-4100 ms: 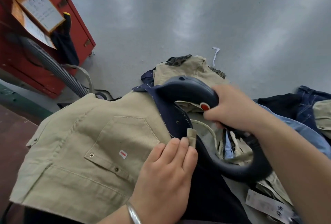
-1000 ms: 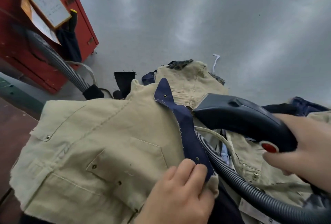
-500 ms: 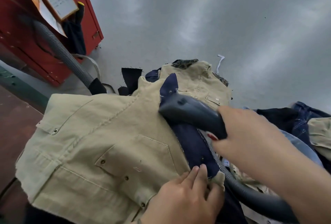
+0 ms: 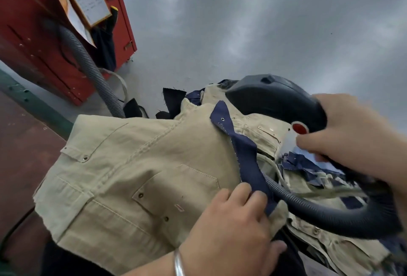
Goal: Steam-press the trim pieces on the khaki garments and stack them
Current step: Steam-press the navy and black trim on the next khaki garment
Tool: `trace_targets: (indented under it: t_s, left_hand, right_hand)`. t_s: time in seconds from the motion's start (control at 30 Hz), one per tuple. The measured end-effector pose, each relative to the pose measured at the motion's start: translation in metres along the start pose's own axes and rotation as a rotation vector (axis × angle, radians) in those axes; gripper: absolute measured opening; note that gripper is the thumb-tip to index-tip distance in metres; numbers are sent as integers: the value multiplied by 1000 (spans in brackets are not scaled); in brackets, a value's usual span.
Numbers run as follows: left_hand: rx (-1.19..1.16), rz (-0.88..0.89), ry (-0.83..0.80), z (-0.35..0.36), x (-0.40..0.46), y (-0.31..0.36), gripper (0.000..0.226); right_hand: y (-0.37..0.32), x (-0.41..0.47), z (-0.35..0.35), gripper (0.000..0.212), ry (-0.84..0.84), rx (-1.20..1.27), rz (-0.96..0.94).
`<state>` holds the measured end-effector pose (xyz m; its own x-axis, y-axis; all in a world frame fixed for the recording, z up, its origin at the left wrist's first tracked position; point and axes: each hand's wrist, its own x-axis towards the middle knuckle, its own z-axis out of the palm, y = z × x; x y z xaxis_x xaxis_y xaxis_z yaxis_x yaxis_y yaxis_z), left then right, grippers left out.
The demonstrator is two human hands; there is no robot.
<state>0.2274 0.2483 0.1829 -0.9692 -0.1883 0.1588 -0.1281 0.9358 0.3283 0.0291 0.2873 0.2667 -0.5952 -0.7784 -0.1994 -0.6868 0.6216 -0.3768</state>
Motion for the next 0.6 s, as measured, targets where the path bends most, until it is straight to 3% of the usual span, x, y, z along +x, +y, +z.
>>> trace_targets:
  t_s: [0.3, 0.43, 0.6]
  left_hand:
    - [83, -13, -104, 23, -9, 2, 42]
    - [76, -19, -60, 30, -11, -1, 58]
    - [114, -25, -70, 27, -11, -3, 63]
  right_hand:
    - [36, -71, 10, 42, -215, 55, 158]
    - [39, -54, 32, 22, -341, 121, 148]
    - [34, -5, 44, 15, -294, 207, 71]
